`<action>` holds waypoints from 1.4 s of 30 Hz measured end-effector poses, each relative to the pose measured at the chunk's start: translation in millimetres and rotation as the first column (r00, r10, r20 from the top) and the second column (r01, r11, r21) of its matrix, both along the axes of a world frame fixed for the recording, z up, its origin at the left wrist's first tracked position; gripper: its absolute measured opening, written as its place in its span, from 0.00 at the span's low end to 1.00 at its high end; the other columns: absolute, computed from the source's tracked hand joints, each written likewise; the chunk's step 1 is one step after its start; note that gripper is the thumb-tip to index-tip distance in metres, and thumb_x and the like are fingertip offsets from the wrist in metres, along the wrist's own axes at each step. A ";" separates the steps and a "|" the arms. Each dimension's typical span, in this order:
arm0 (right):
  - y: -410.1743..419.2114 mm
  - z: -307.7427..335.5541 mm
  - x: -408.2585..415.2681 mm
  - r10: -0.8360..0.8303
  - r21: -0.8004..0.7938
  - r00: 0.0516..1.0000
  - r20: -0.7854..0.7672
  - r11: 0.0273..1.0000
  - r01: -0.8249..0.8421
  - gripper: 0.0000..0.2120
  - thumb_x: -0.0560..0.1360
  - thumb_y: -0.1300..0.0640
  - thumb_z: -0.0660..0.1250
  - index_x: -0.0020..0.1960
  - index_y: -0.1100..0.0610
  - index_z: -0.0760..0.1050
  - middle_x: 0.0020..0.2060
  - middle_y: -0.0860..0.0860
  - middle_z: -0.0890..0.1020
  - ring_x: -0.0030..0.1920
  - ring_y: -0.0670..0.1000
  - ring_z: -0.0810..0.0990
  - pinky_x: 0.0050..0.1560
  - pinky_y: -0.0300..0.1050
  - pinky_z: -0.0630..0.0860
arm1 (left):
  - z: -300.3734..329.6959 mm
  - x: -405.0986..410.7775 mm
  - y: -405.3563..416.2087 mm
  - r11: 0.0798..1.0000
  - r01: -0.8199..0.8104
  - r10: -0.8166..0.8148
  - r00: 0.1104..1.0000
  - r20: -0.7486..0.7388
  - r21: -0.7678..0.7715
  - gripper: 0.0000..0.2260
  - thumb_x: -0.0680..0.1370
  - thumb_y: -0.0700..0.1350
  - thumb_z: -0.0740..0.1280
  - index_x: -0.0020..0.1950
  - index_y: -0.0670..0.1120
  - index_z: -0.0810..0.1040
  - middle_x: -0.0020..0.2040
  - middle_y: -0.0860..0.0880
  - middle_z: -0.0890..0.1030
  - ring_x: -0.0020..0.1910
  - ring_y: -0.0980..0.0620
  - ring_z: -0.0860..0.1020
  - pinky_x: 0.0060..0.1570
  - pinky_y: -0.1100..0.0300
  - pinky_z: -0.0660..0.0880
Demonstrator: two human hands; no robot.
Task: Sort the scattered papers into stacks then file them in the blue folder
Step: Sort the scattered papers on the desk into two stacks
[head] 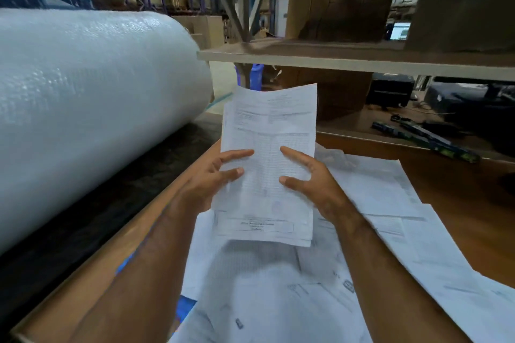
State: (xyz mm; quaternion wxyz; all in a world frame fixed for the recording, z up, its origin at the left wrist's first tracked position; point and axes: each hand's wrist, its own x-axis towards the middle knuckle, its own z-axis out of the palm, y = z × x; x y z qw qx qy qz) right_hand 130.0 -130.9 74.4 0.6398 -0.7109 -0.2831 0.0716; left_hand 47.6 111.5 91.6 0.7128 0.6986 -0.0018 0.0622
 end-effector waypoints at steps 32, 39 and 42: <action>-103.7 -85.9 -149.9 -0.125 -0.915 0.934 0.334 0.197 0.353 0.43 0.71 0.21 0.49 0.79 0.44 0.60 0.82 0.48 0.56 0.80 0.53 0.54 0.74 0.63 0.56 | -25.2 -45.6 -27.0 0.881 0.004 0.023 0.998 -0.053 0.473 0.16 0.82 0.35 0.65 0.65 0.51 0.82 0.64 0.52 0.76 0.62 0.47 0.76 0.58 0.56 0.76; -100.2 -97.0 -140.7 -0.139 -0.714 0.741 0.657 0.204 0.670 0.34 0.73 0.26 0.56 0.50 0.54 0.82 0.53 0.54 0.81 0.58 0.58 0.77 0.54 0.56 0.71 | -10.9 -67.6 -4.0 0.975 -0.116 0.115 0.993 0.016 0.187 0.16 0.81 0.38 0.67 0.59 0.59 0.85 0.67 0.50 0.79 0.59 0.44 0.82 0.46 0.55 0.82; -99.3 -95.4 -136.8 -0.168 -0.759 0.873 0.458 0.436 0.483 0.37 0.73 0.24 0.57 0.68 0.50 0.75 0.73 0.52 0.72 0.74 0.57 0.69 0.66 0.58 0.69 | -21.4 -79.8 2.8 0.967 -0.123 0.124 0.992 0.010 0.221 0.17 0.81 0.39 0.68 0.59 0.61 0.85 0.68 0.51 0.78 0.59 0.45 0.82 0.49 0.53 0.81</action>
